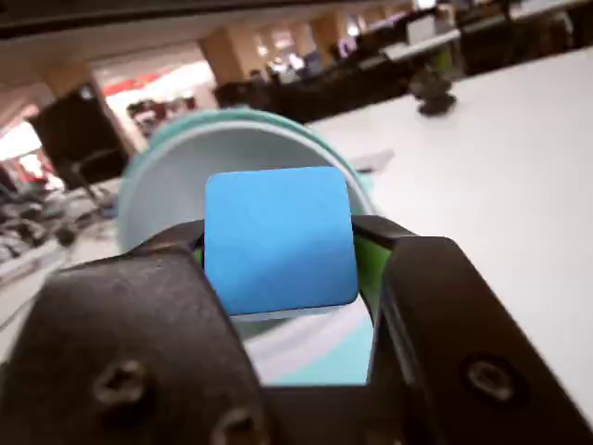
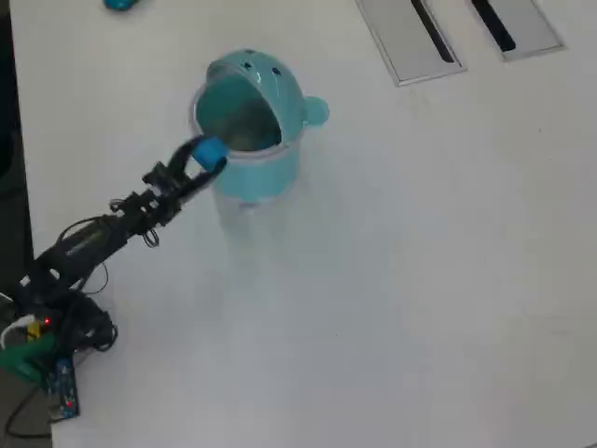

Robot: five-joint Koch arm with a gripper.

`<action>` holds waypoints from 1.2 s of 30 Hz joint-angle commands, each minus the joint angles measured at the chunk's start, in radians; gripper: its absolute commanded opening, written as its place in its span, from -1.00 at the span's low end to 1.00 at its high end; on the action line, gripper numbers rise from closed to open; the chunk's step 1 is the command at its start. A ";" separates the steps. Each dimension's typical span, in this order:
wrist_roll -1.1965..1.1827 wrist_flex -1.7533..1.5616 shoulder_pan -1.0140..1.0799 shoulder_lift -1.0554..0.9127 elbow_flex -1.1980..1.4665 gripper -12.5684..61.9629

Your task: Grasp RGB lego blocks and put them in the bin one by one.

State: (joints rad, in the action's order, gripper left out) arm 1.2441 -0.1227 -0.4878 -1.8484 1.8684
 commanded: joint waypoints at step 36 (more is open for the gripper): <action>0.083 -0.206 -0.138 0.494 -0.623 -0.39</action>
State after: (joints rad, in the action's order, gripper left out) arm 1.3054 -0.2577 -0.6136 -1.3392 1.3837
